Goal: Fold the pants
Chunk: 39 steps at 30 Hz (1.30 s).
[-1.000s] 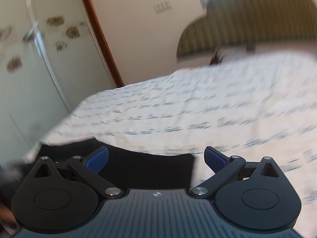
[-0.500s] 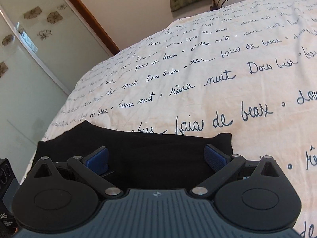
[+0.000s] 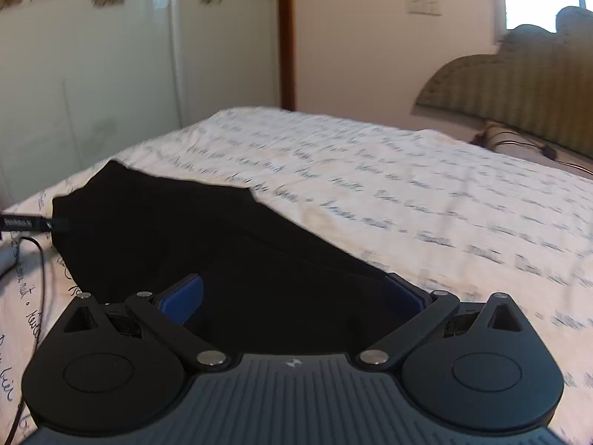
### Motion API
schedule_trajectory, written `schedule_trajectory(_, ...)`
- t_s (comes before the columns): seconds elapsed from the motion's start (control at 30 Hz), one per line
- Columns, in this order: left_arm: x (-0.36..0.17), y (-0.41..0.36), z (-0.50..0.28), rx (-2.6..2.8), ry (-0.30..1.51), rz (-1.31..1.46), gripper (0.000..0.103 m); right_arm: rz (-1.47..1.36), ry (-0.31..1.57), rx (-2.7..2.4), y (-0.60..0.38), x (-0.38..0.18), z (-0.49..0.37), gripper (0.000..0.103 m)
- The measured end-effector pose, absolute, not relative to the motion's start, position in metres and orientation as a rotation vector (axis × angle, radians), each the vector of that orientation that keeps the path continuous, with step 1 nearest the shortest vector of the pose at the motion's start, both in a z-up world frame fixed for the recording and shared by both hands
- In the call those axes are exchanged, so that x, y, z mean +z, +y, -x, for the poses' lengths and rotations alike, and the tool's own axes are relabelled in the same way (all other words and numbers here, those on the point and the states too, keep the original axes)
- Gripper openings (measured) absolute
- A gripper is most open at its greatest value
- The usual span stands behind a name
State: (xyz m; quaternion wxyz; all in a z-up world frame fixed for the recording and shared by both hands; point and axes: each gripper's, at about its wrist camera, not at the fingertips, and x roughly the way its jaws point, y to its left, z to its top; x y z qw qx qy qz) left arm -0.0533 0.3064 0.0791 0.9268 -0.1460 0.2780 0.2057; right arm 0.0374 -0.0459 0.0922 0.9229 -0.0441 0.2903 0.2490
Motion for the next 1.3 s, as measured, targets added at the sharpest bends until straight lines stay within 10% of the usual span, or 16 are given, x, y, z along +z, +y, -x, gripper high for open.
schedule_trajectory(0.3,0.085,0.300,0.044,0.367,0.518,0.335,0.075,0.207,0.724,0.575,0.063,0.077,-0.154,0.103)
schedule_trajectory(0.87,0.046,0.406,0.042,0.145,0.408,1.227,0.066,0.082,0.737,0.623,0.046,0.034,-0.185,0.103)
schedule_trajectory(1.0,0.051,0.397,0.031,0.264,0.461,1.038,0.009,0.080,0.732,0.617,0.043,0.035,-0.184,0.103)
schedule_trajectory(1.3,0.060,0.366,0.034,0.365,0.500,0.771,0.012,0.041,0.726,0.617,0.037,0.034,-0.183,0.103)
